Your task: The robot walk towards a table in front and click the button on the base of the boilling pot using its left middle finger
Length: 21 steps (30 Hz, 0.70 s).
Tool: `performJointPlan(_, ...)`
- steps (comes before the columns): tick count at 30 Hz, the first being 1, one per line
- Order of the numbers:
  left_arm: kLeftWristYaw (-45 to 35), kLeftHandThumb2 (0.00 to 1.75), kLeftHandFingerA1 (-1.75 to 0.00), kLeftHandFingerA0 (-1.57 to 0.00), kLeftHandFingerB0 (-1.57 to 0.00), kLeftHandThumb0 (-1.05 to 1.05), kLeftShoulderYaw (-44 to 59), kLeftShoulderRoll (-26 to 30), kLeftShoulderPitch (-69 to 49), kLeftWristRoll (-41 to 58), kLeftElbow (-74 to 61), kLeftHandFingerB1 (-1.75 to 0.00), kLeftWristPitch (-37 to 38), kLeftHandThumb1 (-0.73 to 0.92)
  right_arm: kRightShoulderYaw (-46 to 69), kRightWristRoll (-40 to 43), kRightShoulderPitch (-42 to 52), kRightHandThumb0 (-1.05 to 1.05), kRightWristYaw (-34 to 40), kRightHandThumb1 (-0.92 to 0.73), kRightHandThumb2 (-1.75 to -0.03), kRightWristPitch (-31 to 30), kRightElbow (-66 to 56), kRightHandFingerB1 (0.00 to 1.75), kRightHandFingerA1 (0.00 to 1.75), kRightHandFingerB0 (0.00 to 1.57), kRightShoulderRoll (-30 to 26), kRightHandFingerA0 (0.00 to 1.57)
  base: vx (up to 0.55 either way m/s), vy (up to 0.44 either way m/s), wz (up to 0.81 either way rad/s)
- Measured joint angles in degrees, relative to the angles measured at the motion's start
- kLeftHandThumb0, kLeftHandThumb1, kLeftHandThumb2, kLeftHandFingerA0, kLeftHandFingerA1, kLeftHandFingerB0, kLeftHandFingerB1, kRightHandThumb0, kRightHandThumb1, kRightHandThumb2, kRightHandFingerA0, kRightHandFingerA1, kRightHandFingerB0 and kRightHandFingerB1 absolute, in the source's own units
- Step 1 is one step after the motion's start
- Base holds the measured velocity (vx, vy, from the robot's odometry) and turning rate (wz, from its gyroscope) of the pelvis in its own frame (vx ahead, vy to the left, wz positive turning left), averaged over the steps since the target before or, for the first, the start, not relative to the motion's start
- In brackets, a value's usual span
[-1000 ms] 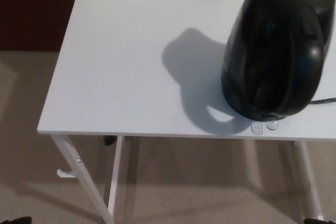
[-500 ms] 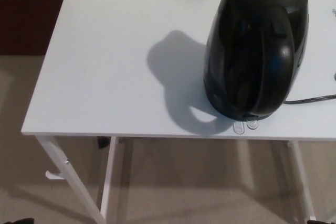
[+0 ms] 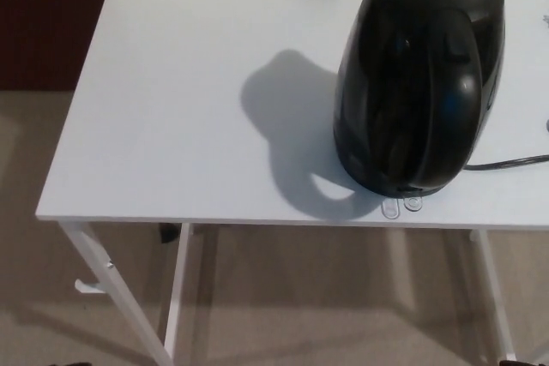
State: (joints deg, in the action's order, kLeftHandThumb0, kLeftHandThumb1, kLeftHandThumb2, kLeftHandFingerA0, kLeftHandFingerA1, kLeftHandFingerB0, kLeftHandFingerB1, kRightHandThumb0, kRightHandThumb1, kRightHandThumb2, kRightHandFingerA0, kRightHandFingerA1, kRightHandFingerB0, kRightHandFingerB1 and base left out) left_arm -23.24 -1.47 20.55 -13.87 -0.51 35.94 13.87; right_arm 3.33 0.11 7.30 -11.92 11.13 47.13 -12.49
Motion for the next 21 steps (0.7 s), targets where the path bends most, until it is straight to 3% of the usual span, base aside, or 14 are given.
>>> performJointPlan(2, 1.43, 0.56, -0.34, -0.27, -0.18, -0.06, -1.97, 0.0, -1.28, -1.92, -3.02, -0.28, 1.65, 0.53, -0.17, -0.01, -0.05, -0.18, 0.02, -0.54, -0.56, 0.0, -0.01, 0.33, 0.39, 0.34, 0.03, 0.56, 0.0, 0.0, 0.0)
performJointPlan(3, 2.06, 0.85, -0.47, -0.07, 0.0, -0.07, -2.87, 0.0, -1.73, -2.84, -4.28, -0.43, 2.37, 0.4, -0.23, -0.01, -0.05, -0.18, 0.02, -0.54, -0.56, 0.0, -0.01, 0.33, 0.39, 0.33, 0.04, 0.55, 0.0, 0.0, 0.0)
performJointPlan(8, 4.59, 0.84, -0.47, -0.08, -0.02, -0.12, -7.69, 0.16, -2.72, -7.33, -11.04, -0.43, 4.43, 0.39, -0.46, -0.01, -0.19, -0.18, 0.02, -0.54, -0.56, 0.0, -0.02, 0.33, 0.4, 0.33, 0.09, 0.55, 0.0, 0.0, 0.0)
performJointPlan(9, 4.91, 0.89, -0.47, -0.06, -0.01, -0.14, -8.36, 0.19, -2.72, -7.94, -12.02, -0.43, 4.64, 0.45, -0.51, -0.01, -0.24, -0.17, 0.02, -0.55, -0.56, 0.0, -0.02, 0.33, 0.39, 0.34, 0.1, 0.55, 0.0, 0.0, 0.0)
performJointPlan(13, 6.36, 0.86, -0.47, -0.07, -0.06, -0.17, -11.92, 0.22, -2.3, -11.32, -17.79, -0.45, 5.17, 0.4, -0.67, -0.01, -0.39, -0.21, 0.02, -0.54, -0.56, 0.0, -0.07, 0.34, 0.4, 0.33, 0.15, 0.57, 0.0, 0.0, 0.0)
performJointPlan(14, 6.64, 0.58, -0.33, -0.21, -0.2, -0.24, -12.8, 0.22, -2.07, -12.19, -19.15, -0.29, 5.23, 0.51, -0.69, -0.01, -0.43, -0.25, 0.02, -0.54, -0.57, -0.01, -0.09, 0.34, 0.4, 0.33, 0.15, 0.57, 0.0, 0.0, 0.0)
performJointPlan(21, 8.62, 0.55, -0.35, -0.23, -0.23, -0.25, -19.67, 0.07, 0.99, -18.32, -27.82, -0.31, 5.37, 0.42, -0.85, -0.02, -0.74, -0.41, 0.01, -0.56, -0.57, -0.01, -0.33, 0.33, 0.41, 0.33, 0.15, 0.54, 0.0, 0.0, 0.0)
